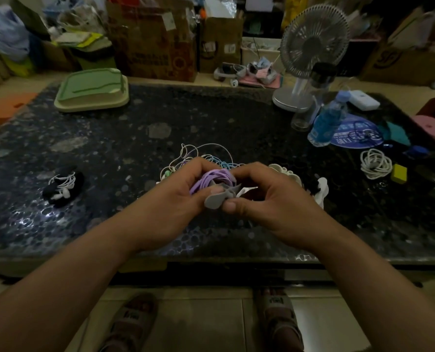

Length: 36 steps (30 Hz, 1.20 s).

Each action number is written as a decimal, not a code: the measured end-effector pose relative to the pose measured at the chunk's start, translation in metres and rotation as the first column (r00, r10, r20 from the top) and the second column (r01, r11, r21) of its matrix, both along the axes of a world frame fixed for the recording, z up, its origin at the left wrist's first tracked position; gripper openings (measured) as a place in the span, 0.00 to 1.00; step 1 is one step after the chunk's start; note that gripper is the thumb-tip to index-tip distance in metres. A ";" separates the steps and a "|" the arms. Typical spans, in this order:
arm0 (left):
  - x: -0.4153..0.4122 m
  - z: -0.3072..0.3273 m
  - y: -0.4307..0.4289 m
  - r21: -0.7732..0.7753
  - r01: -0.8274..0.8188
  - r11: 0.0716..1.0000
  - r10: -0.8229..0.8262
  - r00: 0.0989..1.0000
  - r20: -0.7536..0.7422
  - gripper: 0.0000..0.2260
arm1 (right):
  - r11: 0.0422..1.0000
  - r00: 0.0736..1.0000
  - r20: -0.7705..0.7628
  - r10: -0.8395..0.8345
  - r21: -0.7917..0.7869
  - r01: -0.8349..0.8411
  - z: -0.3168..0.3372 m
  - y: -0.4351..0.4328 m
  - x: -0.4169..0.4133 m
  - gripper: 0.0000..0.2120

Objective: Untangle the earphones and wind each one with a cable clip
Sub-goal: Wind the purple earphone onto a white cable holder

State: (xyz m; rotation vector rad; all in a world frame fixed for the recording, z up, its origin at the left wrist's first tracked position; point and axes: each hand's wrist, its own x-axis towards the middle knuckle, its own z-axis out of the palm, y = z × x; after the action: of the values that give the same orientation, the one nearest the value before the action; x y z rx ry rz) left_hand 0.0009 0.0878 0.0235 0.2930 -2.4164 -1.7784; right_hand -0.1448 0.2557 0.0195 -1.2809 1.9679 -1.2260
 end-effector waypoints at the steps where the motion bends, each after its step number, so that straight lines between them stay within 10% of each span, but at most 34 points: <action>1: -0.001 -0.001 0.001 -0.011 -0.025 1.000 0.024 1.000 -0.007 0.07 | 1.000 1.000 0.005 -0.013 -0.002 0.013 -0.001 0.000 0.001 0.19; 28: 0.013 0.005 0.010 -0.474 -0.102 0.875 -0.059 0.948 -0.312 0.06 | 0.971 0.937 -0.348 0.030 -0.214 -0.111 0.003 -0.001 0.008 0.13; 36: 0.001 0.017 -0.002 0.236 -0.072 0.969 0.062 0.997 0.049 0.13 | 0.970 0.978 -0.163 0.127 -0.187 -0.157 0.003 -0.001 0.010 0.11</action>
State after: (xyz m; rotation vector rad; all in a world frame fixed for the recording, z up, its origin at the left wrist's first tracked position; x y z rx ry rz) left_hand 0.0018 0.0855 0.0404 0.4337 -2.1899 -2.0519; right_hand -0.1349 0.2543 0.0224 -1.6284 1.8516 -1.3152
